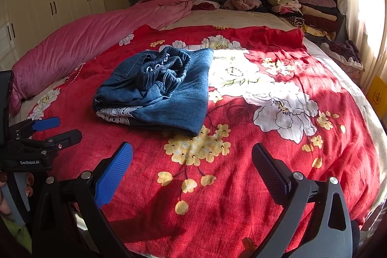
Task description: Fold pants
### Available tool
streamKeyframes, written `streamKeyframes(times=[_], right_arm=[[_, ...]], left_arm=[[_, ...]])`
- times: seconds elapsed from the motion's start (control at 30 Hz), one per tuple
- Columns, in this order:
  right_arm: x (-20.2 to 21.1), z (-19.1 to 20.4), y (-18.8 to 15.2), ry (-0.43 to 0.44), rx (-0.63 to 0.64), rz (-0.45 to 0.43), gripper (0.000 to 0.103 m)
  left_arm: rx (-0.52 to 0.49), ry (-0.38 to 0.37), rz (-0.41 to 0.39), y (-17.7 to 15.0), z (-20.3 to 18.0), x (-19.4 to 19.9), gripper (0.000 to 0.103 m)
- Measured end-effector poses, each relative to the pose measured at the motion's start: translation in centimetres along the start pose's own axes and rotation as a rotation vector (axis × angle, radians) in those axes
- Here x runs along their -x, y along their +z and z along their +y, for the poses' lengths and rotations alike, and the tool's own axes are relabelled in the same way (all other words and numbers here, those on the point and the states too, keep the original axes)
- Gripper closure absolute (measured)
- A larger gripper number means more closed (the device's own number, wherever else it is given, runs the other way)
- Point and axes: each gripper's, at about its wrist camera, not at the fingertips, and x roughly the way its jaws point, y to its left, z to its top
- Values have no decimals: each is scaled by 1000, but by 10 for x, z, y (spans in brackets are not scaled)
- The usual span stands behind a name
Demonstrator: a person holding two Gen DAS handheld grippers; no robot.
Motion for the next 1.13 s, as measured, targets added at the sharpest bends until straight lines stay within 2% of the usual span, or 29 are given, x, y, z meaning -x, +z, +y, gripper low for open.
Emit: streamKeyframes(times=[0.2,0.4,0.5,0.6,0.67,0.77,0.87,0.9,1.0,1.07,1.13], right_arm=[[1,0,0,-3,-2,-3,4],[1,-1,0,-6,-6,-1,4],[1,-2,-1,-3,-9,2,4],[-1,-6,-1,-4,-24,12,4],[-4,-11,0,-9,-35,20,4],[-7,-26,6,-26,-52,18,4],[-9,-55,19,-57,-85,-1,5],[-11,-71,25,-73,-107,-5,5],[-18,-130,45,-165,-164,-20,5],[-29,-184,59,-274,-216,-24,5],[-50,-244,74,-377,-271,31,5]], left_arm=[[-10,26,8,0,-1,-1,9],[-4,7,14,1,0,-2,9],[5,-27,20,1,3,-3,9],[-16,35,34,2,4,-5,9],[18,21,44,2,16,-8,9],[81,35,51,8,42,-11,9],[130,93,41,25,82,-14,9],[154,133,37,35,102,-18,9],[212,247,48,66,167,-39,9],[259,374,66,87,217,-63,9],[311,438,99,103,261,-92,9]])
